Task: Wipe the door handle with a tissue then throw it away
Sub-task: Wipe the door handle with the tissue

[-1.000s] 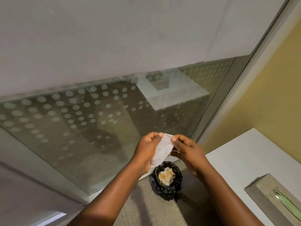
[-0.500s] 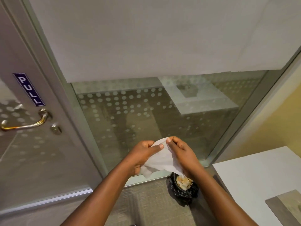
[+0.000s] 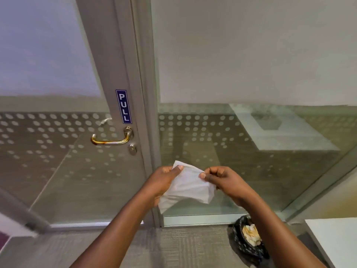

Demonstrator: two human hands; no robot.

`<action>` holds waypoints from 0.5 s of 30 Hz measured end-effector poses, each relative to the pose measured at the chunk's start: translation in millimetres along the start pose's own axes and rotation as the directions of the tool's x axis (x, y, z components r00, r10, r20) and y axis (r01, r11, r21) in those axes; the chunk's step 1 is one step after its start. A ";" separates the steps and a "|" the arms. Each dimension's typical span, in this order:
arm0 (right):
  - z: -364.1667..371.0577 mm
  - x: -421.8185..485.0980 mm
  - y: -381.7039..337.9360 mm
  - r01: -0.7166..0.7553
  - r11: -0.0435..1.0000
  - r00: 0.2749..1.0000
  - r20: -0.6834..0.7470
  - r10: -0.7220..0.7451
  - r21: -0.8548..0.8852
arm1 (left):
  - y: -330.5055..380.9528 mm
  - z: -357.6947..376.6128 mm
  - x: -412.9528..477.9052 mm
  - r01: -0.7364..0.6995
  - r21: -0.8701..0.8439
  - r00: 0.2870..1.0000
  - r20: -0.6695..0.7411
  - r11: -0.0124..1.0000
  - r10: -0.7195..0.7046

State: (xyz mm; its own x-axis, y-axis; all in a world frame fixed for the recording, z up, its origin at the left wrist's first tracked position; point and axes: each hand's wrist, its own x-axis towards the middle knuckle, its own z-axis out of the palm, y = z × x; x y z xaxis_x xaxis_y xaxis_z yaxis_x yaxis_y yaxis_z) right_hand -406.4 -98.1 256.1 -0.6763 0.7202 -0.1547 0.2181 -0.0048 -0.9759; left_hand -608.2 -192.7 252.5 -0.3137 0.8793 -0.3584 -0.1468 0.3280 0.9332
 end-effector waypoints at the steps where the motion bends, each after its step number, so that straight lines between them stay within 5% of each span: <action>1: 12.0 9.6 -4.2 0.010 1.000 1.000 -0.001 -0.010 0.015 | 1.8 -18.4 0.2 -0.002 0.001 1.000 -0.009 1.000 0.002; 11: 147.4 85.5 -27.2 -0.005 0.964 0.981 -0.187 0.057 0.265 | 16.1 -150.1 4.0 -0.057 0.004 0.995 -0.076 0.998 0.057; 15: 165.3 102.4 -34.5 0.006 0.999 0.999 -0.045 -0.007 -0.033 | 16.7 -180.3 11.9 -0.102 -0.006 0.985 -0.140 0.995 0.100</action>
State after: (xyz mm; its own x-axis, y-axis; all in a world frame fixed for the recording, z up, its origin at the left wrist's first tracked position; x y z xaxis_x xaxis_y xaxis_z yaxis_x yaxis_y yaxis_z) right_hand -599.4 -138.8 248.5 -0.6456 0.7507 -0.1404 0.2373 0.0225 -0.9712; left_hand -783.5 -239.0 259.1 -0.4548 0.8509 -0.2631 -0.1195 0.2344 0.9648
